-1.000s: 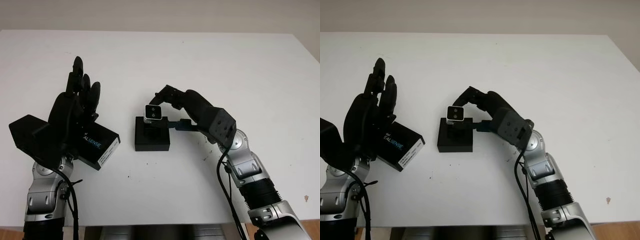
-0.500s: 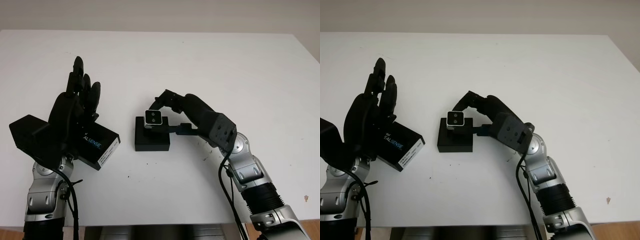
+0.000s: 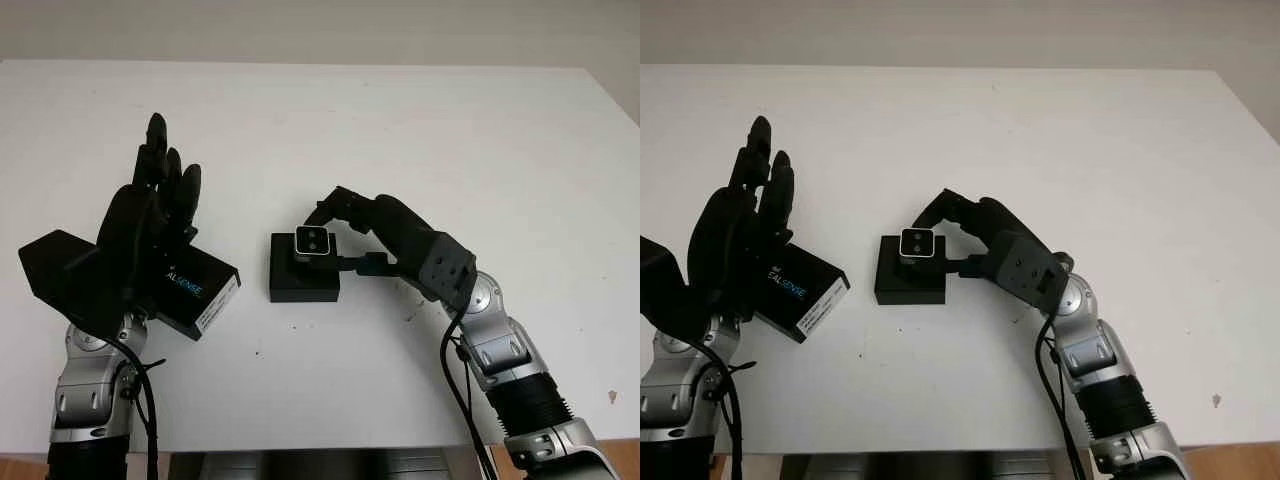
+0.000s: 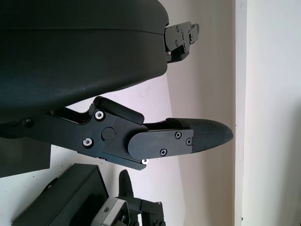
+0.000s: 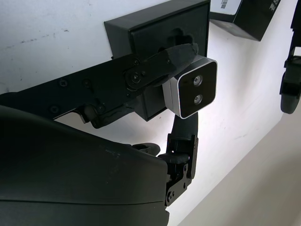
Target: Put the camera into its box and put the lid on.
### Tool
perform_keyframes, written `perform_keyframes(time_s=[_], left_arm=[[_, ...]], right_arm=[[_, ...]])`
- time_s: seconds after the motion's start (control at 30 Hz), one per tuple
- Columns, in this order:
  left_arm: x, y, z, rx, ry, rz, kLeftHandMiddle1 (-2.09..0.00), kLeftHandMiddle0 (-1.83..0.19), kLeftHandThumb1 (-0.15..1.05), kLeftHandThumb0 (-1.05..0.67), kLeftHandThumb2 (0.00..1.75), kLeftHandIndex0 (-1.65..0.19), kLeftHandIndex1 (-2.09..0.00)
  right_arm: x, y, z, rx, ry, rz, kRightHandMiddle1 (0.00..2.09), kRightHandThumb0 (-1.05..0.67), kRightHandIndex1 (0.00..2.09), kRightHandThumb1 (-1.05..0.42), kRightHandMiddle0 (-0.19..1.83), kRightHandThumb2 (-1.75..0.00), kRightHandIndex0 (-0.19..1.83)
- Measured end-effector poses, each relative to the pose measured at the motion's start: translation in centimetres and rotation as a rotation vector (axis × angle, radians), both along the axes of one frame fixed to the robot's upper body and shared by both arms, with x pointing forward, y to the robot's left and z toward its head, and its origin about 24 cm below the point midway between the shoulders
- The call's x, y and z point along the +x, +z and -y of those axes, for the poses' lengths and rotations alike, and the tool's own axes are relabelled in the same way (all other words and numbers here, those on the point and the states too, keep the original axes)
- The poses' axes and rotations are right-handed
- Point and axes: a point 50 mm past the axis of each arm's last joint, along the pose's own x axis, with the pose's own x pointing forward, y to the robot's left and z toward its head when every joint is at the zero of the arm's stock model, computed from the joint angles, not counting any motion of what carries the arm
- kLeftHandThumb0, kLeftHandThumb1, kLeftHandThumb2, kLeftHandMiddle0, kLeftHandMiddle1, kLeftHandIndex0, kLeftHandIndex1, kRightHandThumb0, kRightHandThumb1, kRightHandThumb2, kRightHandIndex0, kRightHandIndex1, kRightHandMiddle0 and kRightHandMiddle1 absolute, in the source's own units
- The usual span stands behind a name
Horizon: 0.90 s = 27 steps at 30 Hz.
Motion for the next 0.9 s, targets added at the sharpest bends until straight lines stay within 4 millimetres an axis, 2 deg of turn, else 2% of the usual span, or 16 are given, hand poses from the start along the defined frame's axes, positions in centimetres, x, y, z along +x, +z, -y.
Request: perform_keyframes(time_s=[0.9], left_arm=[[0.03, -0.06, 0.18, -0.005, 0.004, -0.002, 0.0, 0.19, 1.05, -0.72, 0.46, 0.19, 0.0]], right_arm=[[-0.4, -0.46, -0.77, 0.017, 0.006, -0.023, 1.63, -0.48, 0.05, -0.99, 0.37, -0.05, 0.31]])
